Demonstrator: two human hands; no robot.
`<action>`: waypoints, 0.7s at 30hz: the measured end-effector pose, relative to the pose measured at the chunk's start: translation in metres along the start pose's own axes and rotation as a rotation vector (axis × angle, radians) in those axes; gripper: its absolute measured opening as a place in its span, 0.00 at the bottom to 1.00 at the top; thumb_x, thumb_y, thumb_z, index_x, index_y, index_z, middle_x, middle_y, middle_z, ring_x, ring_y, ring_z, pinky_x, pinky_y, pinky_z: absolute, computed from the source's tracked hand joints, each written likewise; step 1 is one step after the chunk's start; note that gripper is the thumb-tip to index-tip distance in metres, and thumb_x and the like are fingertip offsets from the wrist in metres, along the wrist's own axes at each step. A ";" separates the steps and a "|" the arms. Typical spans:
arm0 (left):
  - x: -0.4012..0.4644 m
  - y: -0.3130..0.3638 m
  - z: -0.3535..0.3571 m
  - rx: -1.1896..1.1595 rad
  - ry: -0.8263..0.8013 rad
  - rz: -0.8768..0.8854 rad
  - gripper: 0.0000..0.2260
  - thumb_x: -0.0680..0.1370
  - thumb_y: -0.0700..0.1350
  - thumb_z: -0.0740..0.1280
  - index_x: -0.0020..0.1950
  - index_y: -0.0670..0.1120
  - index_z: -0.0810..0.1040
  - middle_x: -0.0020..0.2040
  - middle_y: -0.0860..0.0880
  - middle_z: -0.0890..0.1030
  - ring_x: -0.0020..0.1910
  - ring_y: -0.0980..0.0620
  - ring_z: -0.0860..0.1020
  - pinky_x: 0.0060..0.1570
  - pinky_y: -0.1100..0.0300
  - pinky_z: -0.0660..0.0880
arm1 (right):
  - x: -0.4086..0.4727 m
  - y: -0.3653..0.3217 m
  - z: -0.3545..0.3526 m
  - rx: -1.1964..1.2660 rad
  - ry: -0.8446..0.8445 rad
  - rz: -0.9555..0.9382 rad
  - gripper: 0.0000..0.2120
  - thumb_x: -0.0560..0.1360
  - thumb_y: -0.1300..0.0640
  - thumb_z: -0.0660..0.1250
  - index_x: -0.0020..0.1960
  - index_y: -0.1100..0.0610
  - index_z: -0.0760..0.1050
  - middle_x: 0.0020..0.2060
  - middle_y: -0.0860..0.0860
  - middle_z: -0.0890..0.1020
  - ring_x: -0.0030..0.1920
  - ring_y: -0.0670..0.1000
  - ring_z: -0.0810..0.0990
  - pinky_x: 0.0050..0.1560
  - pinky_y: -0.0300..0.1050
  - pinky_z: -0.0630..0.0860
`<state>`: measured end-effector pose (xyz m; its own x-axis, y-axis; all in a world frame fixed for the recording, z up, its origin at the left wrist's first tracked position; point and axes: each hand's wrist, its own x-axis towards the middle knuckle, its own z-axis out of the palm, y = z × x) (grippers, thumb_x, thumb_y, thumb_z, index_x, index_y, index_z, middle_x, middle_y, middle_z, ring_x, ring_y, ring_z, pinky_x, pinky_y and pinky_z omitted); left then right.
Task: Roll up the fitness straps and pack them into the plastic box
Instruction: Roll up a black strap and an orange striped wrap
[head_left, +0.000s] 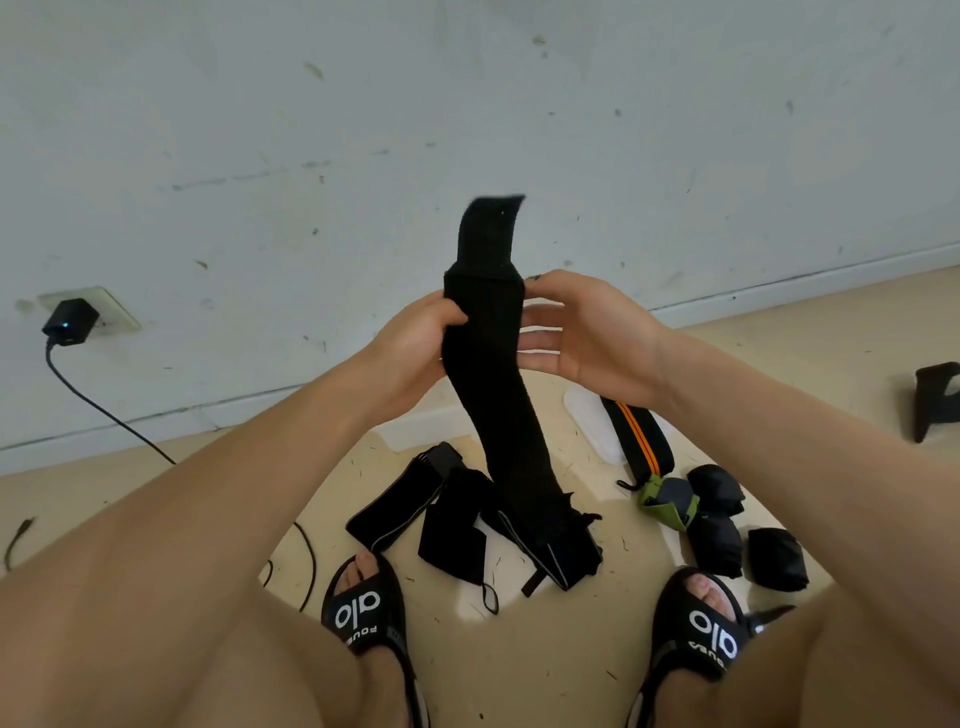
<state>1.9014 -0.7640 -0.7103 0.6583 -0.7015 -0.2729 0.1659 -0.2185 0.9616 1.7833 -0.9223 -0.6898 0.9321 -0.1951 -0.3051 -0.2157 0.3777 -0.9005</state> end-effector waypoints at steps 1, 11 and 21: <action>0.000 0.002 0.003 -0.079 0.036 0.003 0.16 0.82 0.39 0.53 0.60 0.43 0.79 0.54 0.46 0.85 0.55 0.48 0.83 0.58 0.49 0.80 | 0.001 0.000 0.000 0.040 -0.030 0.010 0.14 0.83 0.57 0.60 0.63 0.62 0.79 0.54 0.61 0.84 0.53 0.61 0.85 0.59 0.53 0.82; 0.001 0.013 0.018 -0.845 -0.111 0.079 0.13 0.71 0.55 0.57 0.33 0.46 0.63 0.31 0.50 0.64 0.31 0.52 0.62 0.40 0.58 0.64 | 0.011 0.027 0.013 -0.540 -0.123 0.051 0.37 0.66 0.59 0.76 0.72 0.51 0.70 0.62 0.51 0.82 0.64 0.53 0.81 0.71 0.53 0.72; 0.007 0.011 0.004 -0.701 0.146 -0.163 0.19 0.81 0.57 0.60 0.45 0.43 0.78 0.45 0.43 0.82 0.48 0.43 0.81 0.67 0.45 0.74 | 0.007 0.021 0.007 -0.488 -0.113 0.008 0.12 0.78 0.65 0.72 0.61 0.60 0.80 0.55 0.57 0.87 0.55 0.53 0.87 0.58 0.47 0.83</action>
<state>1.9047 -0.7737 -0.7012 0.6681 -0.5888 -0.4550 0.6688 0.2071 0.7141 1.7874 -0.9097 -0.7086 0.9498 -0.0846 -0.3013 -0.3086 -0.0937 -0.9466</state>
